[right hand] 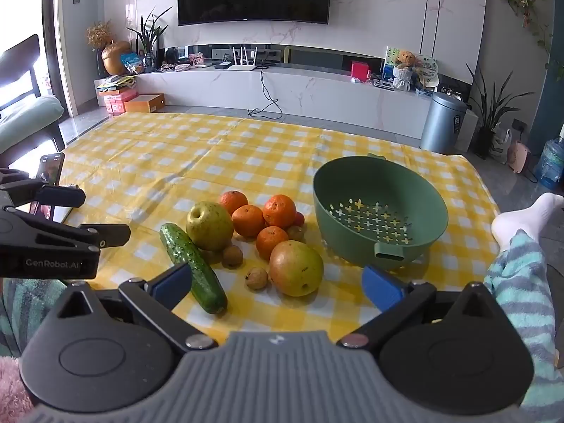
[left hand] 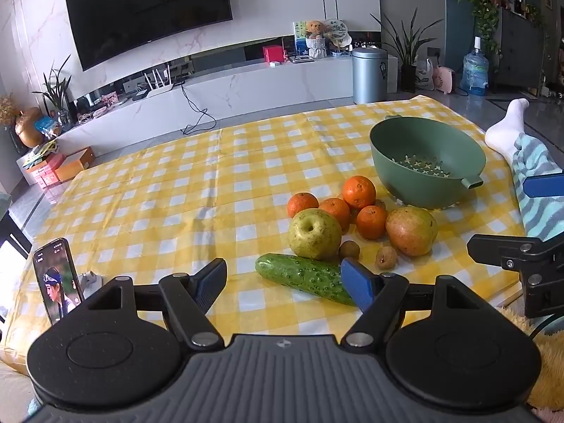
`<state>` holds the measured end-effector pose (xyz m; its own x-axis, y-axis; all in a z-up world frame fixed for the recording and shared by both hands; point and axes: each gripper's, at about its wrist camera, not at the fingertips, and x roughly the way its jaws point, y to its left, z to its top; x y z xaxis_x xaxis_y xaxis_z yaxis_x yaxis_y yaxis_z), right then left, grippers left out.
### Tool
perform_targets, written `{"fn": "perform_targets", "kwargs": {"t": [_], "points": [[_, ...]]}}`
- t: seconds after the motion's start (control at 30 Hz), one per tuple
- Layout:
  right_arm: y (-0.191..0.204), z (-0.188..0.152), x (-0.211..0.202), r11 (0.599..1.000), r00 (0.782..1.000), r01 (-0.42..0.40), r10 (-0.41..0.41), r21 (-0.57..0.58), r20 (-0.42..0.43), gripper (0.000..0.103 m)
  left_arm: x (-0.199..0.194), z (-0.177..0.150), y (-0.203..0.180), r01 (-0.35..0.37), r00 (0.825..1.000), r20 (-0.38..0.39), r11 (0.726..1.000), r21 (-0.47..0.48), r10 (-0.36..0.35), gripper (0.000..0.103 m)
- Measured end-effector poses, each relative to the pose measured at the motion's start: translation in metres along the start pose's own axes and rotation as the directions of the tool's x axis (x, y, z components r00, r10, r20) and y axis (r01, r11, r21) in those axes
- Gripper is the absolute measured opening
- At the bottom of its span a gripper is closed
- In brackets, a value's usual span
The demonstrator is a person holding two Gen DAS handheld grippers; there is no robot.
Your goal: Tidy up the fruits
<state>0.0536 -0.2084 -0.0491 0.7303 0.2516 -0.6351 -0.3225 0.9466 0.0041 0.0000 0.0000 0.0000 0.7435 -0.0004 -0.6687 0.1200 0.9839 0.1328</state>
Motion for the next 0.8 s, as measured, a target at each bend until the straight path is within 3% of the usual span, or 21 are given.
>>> {"fn": "perform_targets", "kwargs": {"t": [0.8], "points": [[-0.0025, 0.0005, -0.0010, 1.000, 1.000, 0.004, -0.004, 0.003, -0.001, 0.099, -0.0009, 0.0007, 0.0002, -0.002, 1.000, -0.003, 1.000, -0.001, 0.002, 0.087]]}}
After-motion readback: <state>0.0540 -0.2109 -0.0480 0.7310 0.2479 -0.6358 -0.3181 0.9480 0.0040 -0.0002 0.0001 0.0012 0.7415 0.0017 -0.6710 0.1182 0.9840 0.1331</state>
